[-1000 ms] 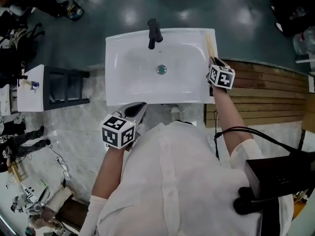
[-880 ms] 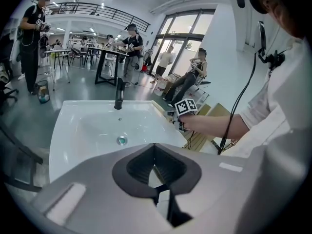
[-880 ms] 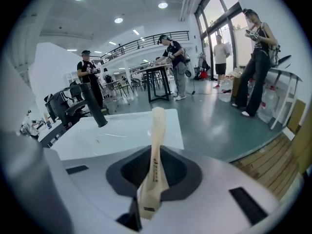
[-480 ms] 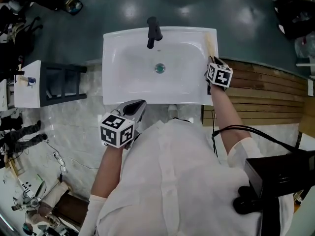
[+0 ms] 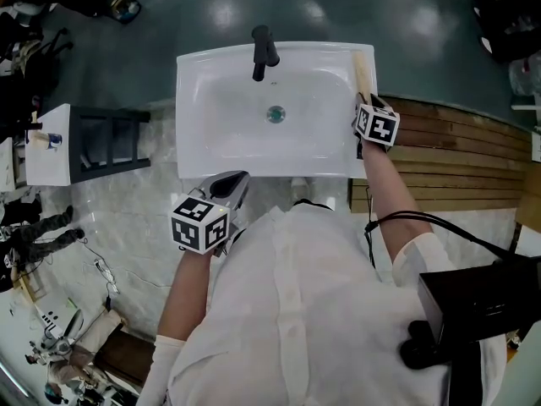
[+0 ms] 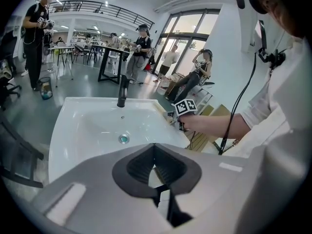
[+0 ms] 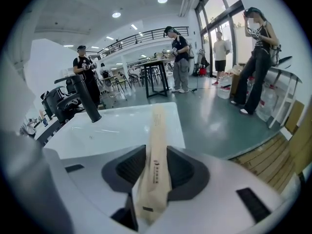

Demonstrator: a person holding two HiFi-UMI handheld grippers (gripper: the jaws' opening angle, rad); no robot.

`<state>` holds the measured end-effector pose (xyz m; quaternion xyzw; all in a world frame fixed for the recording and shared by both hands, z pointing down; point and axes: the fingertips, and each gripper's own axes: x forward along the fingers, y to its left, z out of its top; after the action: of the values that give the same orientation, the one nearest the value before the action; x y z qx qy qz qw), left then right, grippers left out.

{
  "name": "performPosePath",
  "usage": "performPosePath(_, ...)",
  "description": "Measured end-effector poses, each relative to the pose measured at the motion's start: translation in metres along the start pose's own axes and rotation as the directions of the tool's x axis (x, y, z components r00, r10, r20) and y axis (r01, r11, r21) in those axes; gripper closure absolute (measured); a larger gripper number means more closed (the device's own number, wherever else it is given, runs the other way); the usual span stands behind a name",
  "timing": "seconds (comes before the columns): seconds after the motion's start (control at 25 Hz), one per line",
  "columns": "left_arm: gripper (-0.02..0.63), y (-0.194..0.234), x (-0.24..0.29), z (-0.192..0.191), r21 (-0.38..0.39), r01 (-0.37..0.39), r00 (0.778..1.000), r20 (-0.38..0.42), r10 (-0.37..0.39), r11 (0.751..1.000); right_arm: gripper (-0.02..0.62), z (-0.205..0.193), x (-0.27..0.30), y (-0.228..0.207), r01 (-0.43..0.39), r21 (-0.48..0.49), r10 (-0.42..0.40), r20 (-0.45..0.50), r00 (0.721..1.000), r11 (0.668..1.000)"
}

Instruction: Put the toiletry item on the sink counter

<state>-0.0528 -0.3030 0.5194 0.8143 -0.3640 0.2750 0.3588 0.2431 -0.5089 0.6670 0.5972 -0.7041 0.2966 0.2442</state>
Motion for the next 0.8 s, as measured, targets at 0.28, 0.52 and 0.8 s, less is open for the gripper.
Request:
performPosePath(0.28,0.6,-0.003,0.001,-0.003,0.002,0.007,1.0,-0.003,-0.007,1.0,0.442,0.0,-0.003,-0.001,0.003,-0.003,-0.003,0.003,1.0,1.0)
performPosePath(0.52,0.6,-0.008,0.001,-0.007,0.013,0.016,1.0,-0.007,-0.016,1.0,0.425,-0.003,-0.008,-0.003,-0.006,-0.006,0.006,0.0,1.0,1.0)
performPosePath(0.8,0.6,-0.014,-0.004,-0.016,0.019,0.022,1.0,-0.014,-0.022,1.0,0.422,-0.002,-0.022,-0.001,-0.009,-0.034,0.01,0.014,1.0,0.999)
